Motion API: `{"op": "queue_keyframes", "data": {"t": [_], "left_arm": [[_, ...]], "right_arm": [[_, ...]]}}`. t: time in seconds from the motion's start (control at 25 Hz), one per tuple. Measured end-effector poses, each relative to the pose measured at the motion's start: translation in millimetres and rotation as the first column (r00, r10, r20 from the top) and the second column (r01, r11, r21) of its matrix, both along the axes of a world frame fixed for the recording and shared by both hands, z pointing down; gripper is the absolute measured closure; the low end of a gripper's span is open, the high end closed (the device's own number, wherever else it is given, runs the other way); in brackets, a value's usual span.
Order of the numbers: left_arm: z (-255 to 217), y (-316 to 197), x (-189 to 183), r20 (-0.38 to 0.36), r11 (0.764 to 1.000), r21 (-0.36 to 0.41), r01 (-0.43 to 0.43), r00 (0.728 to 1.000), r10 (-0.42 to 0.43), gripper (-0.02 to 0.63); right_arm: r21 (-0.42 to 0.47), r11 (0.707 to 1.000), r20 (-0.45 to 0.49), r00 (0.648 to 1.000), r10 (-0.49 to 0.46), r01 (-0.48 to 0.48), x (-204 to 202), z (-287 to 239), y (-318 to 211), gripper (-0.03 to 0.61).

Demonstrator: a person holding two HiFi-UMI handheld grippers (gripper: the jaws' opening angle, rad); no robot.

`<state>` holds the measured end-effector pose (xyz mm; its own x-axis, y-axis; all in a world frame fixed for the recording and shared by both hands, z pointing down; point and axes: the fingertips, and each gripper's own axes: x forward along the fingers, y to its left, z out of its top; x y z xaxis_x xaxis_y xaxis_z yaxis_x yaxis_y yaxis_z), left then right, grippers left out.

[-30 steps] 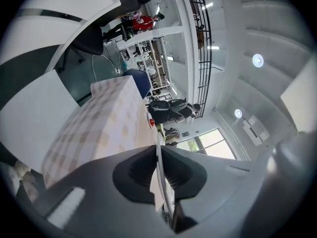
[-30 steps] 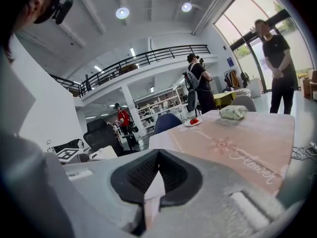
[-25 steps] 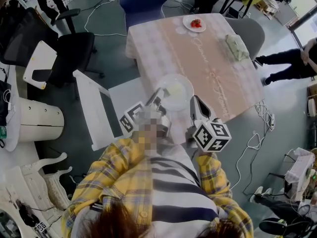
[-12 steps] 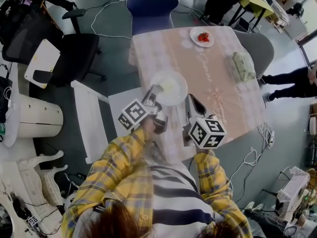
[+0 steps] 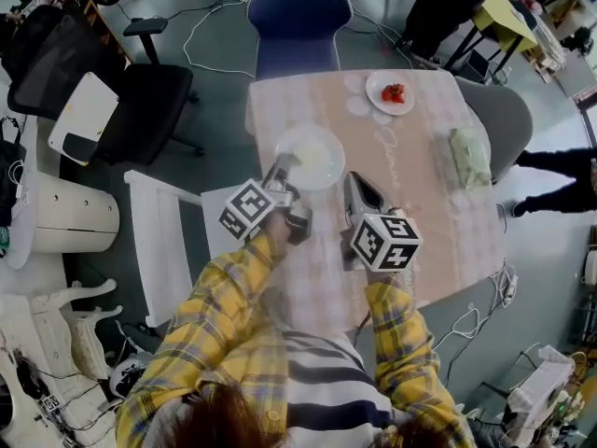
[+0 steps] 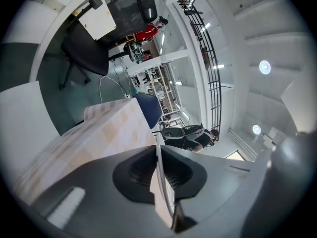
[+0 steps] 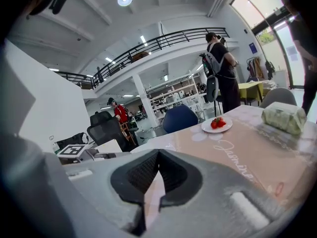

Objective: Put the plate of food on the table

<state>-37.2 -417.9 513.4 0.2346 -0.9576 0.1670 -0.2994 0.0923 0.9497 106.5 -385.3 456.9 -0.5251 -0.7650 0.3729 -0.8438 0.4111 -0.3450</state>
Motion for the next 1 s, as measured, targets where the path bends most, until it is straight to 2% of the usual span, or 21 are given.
{"op": "queue_keyframes", "data": {"t": [0.48, 0.64, 1.0], "left_arm": [[24, -83, -25, 0.061, 0.995, -0.03, 0.09, 0.994, -0.089, 0.598], [26, -100, -29, 0.095, 0.995, -0.03, 0.093, 0.991, -0.089, 0.598], [38, -129, -30, 0.173, 0.992, -0.089, 0.088, 0.982, -0.072, 0.596]], "right_arm": [[-0.048, 0.997, 0.019, 0.998, -0.054, 0.055, -23, 30, -54, 0.581], [-0.044, 0.997, -0.005, 0.998, -0.059, 0.058, -25, 36, -74, 0.582], [-0.079, 0.995, -0.023, 0.997, -0.069, 0.067, -34, 55, -109, 0.581]]}}
